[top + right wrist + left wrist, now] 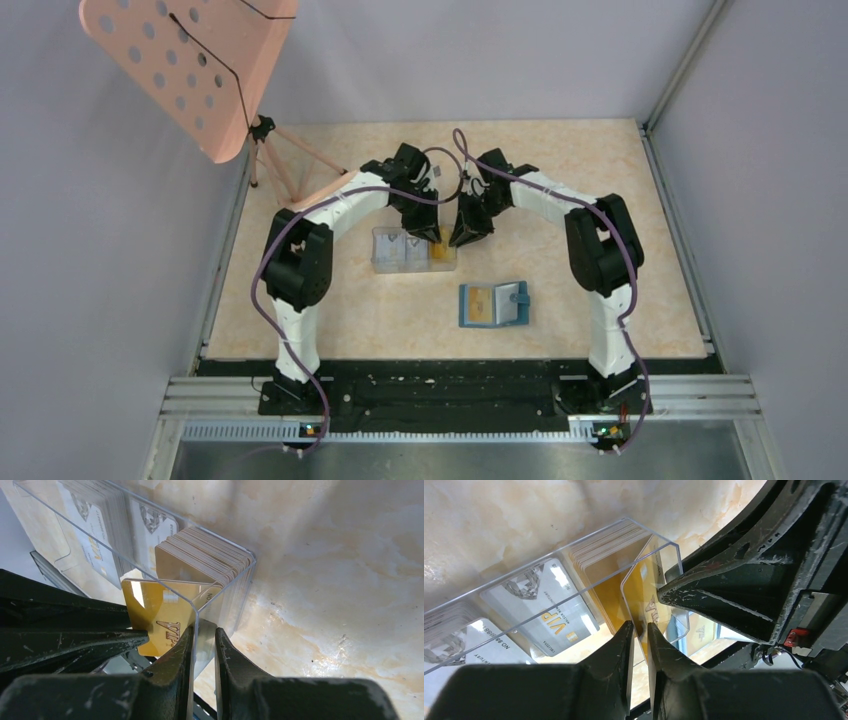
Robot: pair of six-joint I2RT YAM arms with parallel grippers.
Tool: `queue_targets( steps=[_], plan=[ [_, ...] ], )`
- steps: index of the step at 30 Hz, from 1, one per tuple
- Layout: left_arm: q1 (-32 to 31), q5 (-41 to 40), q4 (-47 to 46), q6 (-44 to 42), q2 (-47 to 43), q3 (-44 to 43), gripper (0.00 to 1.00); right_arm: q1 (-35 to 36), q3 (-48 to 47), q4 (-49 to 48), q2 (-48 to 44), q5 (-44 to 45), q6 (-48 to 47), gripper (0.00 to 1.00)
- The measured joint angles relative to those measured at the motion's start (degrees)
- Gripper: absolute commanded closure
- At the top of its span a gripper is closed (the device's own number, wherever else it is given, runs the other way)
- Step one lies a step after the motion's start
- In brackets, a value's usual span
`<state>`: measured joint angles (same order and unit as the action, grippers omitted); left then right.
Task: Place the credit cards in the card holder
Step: Pick up the credit card from the storage box.
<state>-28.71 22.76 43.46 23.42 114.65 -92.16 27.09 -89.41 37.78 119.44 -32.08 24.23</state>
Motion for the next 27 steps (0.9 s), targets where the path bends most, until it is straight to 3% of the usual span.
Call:
queue_targets(
  steps=[6,9,13,19,27],
  plan=[
    [0.15,0.20,-0.15,0.59,0.13,0.15,0.84,0.00,0.00,0.00,0.00,0.00,0.00,0.99],
    [0.44,0.87,-1.38,1.73,0.13,1.40,1.00,-0.07,0.00,0.13,0.00,0.04,-0.02,0.93],
    [1.09,2.40,-3.32,3.89,-0.04,3.15,1.00,-0.33,0.00,0.83,-0.13,0.11,-0.04,0.80],
    [0.72,1.77,-6.12,5.35,-3.08,5.62,1.00,-0.24,0.04,1.14,-0.61,1.16,-0.44,0.50],
    [0.28,-0.79,-10.73,6.27,-13.79,11.47,1.00,-0.39,1.40,-0.46,-6.82,1.20,0.17,0.35]
  ],
)
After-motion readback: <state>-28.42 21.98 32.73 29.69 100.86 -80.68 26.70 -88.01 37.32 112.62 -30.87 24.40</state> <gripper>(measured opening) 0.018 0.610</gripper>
